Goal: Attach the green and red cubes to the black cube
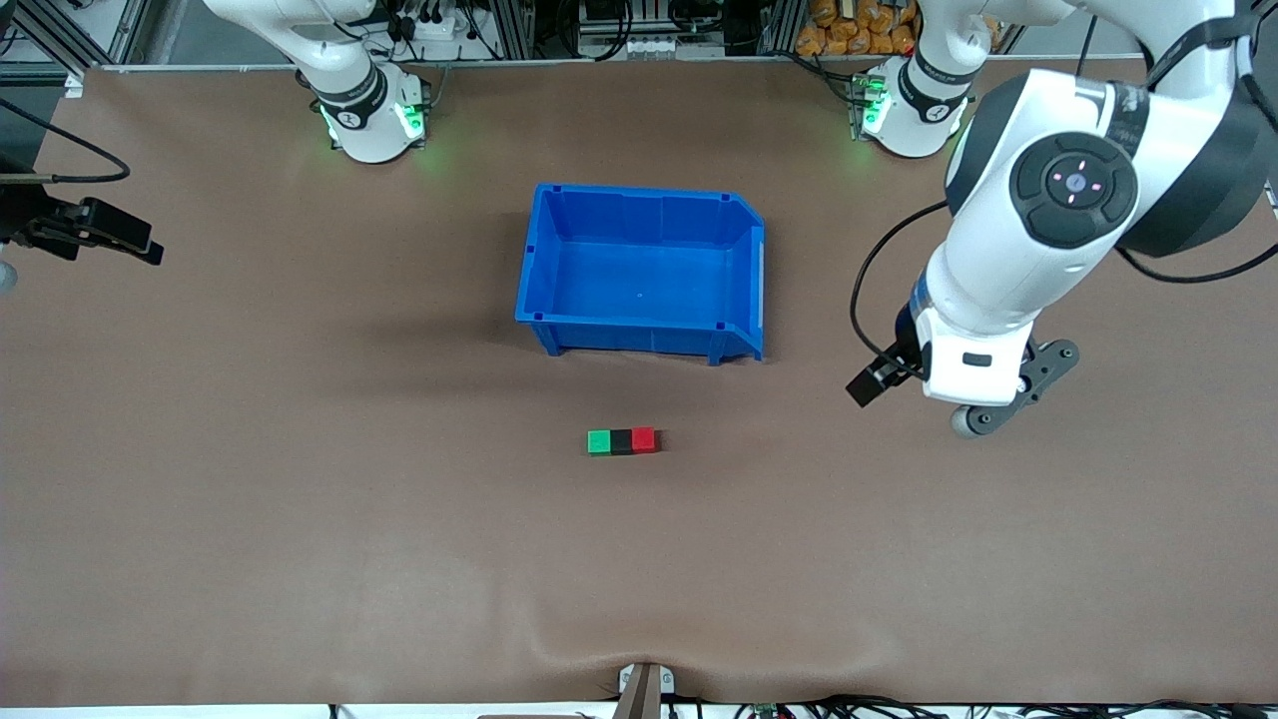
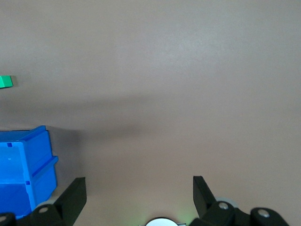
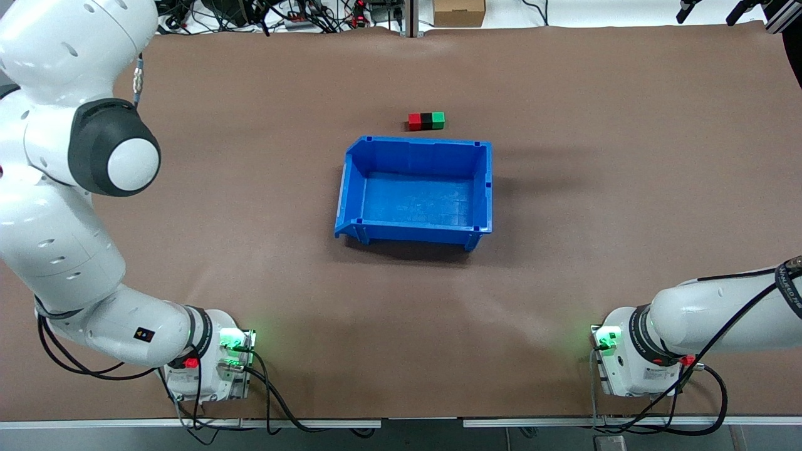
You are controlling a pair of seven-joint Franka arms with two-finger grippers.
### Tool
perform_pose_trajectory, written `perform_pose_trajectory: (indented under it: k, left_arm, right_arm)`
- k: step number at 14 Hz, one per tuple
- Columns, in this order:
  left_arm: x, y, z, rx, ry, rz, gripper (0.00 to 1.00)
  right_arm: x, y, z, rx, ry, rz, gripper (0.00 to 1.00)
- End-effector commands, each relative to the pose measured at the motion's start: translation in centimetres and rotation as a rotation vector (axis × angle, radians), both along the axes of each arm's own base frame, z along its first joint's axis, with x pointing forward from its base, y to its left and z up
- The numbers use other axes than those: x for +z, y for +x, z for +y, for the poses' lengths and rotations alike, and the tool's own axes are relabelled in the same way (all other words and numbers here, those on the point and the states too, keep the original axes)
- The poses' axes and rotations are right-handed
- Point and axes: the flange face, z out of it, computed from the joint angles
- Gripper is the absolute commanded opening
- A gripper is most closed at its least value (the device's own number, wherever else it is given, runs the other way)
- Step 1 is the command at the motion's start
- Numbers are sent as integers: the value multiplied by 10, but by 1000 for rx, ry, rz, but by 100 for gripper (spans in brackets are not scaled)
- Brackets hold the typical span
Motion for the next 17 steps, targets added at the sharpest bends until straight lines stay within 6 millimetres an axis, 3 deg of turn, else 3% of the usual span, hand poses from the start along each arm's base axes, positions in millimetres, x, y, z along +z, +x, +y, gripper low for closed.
perform_pose_trajectory:
  k: [1,5,6,9,13,17]
  left_arm:
    - [19,-10,22,-61,24,6,100]
    - [32,-21,44,-90,32,35,100]
    - [38,-18,64,-108,24,33,100]
    - [60,-24,90,-224,8,20,100]
    - [81,-49,118,-367,10,21,100]
    - [96,-59,150,-497,-19,13,100]
  right_arm:
    - [3,1,-1,-8,5,-3,100]
    - [4,2,-2,-9,3,-6,100]
    - [4,1,-1,-6,4,-5,100]
    - [5,1,0,-6,4,-6,100]
    - [5,1,-2,-7,4,-8,100]
    - [5,1,1,-2,4,-6,100]
